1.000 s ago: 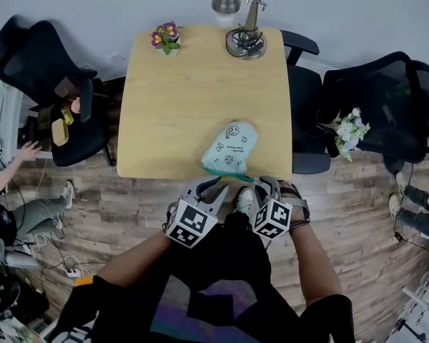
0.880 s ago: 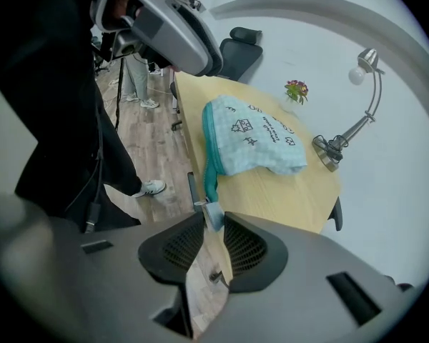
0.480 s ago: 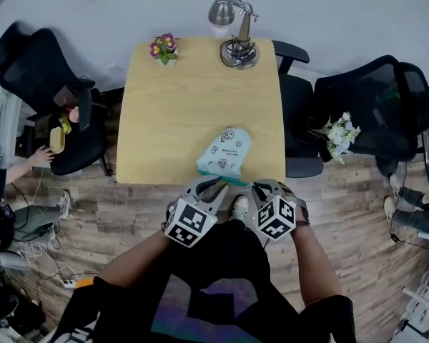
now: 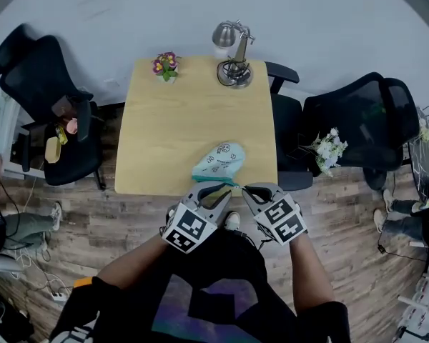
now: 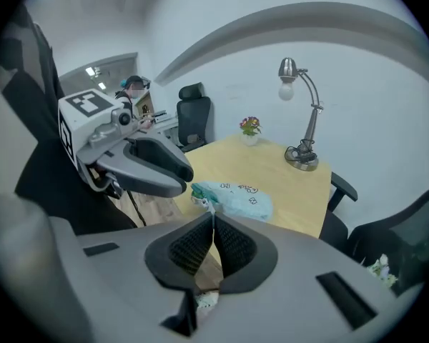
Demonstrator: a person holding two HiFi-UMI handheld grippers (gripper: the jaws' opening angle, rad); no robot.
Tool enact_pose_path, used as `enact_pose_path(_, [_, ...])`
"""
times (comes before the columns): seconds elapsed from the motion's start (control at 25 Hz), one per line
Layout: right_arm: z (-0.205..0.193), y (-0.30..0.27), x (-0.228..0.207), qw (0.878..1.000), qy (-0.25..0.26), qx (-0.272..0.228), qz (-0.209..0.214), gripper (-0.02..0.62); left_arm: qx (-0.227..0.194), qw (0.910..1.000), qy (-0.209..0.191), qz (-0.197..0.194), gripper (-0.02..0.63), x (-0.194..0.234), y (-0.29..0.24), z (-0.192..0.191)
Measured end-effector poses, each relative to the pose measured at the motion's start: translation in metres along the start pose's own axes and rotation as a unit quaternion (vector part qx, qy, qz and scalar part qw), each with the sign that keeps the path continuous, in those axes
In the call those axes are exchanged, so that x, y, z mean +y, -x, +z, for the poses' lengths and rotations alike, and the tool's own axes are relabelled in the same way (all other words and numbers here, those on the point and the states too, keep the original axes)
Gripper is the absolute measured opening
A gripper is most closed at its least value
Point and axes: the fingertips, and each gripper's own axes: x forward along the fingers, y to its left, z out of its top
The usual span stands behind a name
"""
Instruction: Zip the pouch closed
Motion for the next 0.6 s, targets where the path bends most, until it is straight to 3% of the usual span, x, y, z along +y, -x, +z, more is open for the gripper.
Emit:
enact_pose_path(0.32, [0.012, 0.006, 0.002, 0.997, -0.070, -0.033, 0.008, 0.021, 0.009, 0.9999, -0.010, -0.007, 0.080, 0.001, -0.009, -0.001])
enact_pose_path(0.6, [0.014, 0.010, 0.006, 0.995, -0.087, -0.042, 0.012, 0.021, 0.017, 0.9998, -0.005, -0.009, 0.080, 0.003, -0.016, -0.003])
